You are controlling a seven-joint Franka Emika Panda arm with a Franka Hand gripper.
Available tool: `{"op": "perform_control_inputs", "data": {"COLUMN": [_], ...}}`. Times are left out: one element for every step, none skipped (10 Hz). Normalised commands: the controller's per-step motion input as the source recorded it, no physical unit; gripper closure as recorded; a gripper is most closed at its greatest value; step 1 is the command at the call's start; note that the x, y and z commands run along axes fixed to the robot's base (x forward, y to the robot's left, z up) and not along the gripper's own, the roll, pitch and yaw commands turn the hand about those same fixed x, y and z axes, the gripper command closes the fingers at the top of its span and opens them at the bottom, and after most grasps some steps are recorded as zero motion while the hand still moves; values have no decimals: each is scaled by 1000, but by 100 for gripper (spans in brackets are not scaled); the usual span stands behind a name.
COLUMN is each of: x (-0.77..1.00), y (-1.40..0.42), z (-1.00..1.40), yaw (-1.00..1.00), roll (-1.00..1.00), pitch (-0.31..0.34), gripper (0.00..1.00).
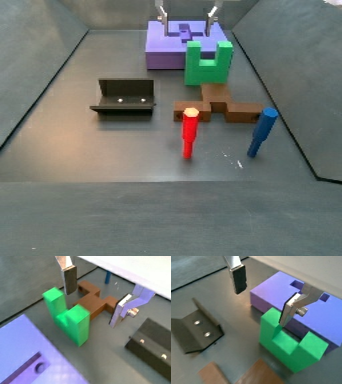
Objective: Pick up the green object. Move up. Move to above the board. Insert the green object.
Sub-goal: Pick up the green object.
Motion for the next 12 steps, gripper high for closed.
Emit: {"op": "perform_control_inputs", "data": {"x": [20,-54,-146,-89,-91,-80,0,0,0,0,0,0], "y": [-306,-80,-11,0,0,31,91,137,91,0,0,-3], "z": [-149,-280,-269,-314,-300,-294,-320,-317,-289,-280,-311,-246], "yaw": [0,0,0,0,0,0,63,80,89,43,31,0], "roll": [0,0,-16,-7,-9,-1,0,0,0,0,0,0], "pitch": [-29,-27,-40,-20,-9,-1,0,0,0,0,0,0], "gripper": [0,0,0,0,0,0,0,0,0,0,0,0]}}
